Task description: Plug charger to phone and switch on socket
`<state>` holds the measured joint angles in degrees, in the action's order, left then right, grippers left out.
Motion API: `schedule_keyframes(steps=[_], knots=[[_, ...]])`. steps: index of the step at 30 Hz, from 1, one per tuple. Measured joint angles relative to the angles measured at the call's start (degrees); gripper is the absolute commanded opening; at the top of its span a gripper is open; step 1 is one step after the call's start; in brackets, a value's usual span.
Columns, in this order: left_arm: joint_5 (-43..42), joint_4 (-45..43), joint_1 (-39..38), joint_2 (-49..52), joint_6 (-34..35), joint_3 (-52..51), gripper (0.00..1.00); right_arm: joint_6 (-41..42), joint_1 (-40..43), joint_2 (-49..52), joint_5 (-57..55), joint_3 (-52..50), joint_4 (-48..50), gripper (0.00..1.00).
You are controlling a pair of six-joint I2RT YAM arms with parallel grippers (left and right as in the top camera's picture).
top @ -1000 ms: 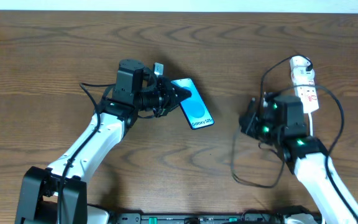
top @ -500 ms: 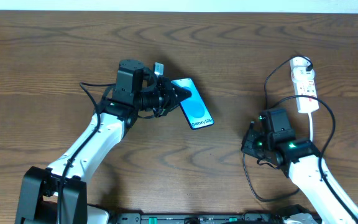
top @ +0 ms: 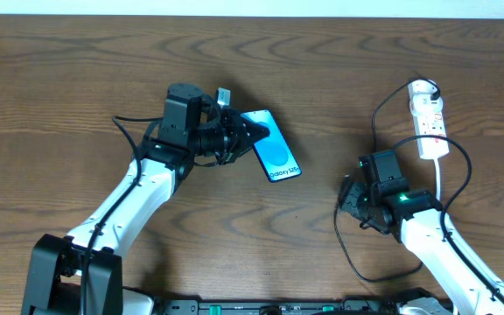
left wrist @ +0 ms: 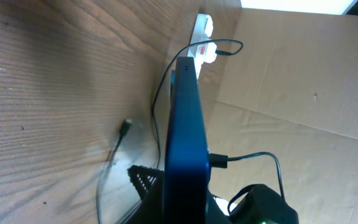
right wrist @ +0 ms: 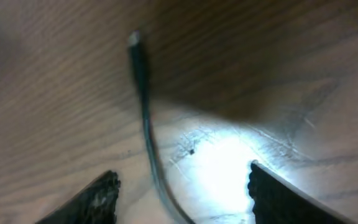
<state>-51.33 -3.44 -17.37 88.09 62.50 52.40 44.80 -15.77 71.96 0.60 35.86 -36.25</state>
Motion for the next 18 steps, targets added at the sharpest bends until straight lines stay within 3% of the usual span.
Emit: schedule_keyframes(steps=[3,18], knots=[[0.00,0.00,0.00,0.00,-0.02,0.00,0.07,0.85,0.00,0.00,-0.09,0.00,1.22,0.99],[0.00,0.00,0.00,0.00,-0.02,0.00,0.07,1.44,0.00,0.00,-0.22,0.00,3.26,0.99]])
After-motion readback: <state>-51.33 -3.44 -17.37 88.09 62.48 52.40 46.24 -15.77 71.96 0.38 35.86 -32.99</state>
